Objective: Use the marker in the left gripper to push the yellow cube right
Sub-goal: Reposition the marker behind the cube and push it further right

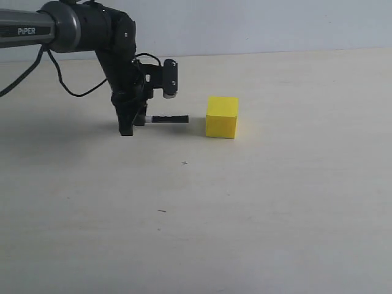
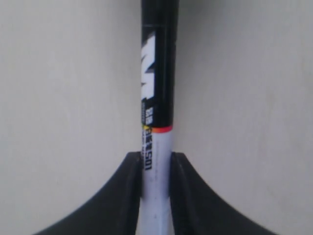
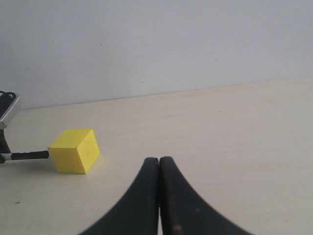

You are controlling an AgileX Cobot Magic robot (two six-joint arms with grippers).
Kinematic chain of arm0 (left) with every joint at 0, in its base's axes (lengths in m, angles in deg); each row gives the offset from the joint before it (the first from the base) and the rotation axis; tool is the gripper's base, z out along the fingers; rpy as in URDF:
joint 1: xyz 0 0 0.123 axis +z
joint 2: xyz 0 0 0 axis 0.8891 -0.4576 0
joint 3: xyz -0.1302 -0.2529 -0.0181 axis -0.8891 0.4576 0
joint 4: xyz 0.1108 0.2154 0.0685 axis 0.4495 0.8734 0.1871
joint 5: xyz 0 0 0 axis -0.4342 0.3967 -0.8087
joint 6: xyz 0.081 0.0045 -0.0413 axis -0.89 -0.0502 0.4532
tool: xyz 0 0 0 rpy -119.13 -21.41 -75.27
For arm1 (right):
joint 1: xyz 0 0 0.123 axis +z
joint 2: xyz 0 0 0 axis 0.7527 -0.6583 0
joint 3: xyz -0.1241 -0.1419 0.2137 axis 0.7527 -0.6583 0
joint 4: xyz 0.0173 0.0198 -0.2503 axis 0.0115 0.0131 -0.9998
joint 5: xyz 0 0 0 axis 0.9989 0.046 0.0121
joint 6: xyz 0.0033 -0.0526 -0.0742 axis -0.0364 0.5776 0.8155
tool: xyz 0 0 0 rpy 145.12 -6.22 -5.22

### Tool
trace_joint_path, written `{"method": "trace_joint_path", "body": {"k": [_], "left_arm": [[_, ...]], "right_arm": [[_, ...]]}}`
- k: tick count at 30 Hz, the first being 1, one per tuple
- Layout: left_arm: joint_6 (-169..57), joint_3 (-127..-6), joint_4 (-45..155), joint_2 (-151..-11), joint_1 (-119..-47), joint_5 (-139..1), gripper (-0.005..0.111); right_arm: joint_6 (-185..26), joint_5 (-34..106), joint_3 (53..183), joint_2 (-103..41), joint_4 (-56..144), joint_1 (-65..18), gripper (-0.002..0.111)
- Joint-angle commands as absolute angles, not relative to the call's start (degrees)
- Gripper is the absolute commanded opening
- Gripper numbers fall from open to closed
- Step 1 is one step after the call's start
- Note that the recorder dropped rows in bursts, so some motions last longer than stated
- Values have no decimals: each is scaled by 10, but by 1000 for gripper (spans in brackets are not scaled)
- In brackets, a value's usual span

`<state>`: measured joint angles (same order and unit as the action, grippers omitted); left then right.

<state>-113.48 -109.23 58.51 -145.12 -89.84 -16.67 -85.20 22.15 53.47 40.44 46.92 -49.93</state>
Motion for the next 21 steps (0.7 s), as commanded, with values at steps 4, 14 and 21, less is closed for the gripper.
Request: {"method": "trace_joint_path", "body": {"k": [4, 14, 21], "left_arm": [[-1137, -1140, 581, -1451, -982, -193, 0], [-1064, -1148, 585, -1451, -946, -127, 0], [-993, -1148, 584, -1451, -954, -125, 0]], "right_arm": [[-851, 224, 532, 408, 467, -502, 0], [-851, 224, 532, 408, 467, -502, 0], [-851, 224, 532, 408, 467, -502, 0]]}}
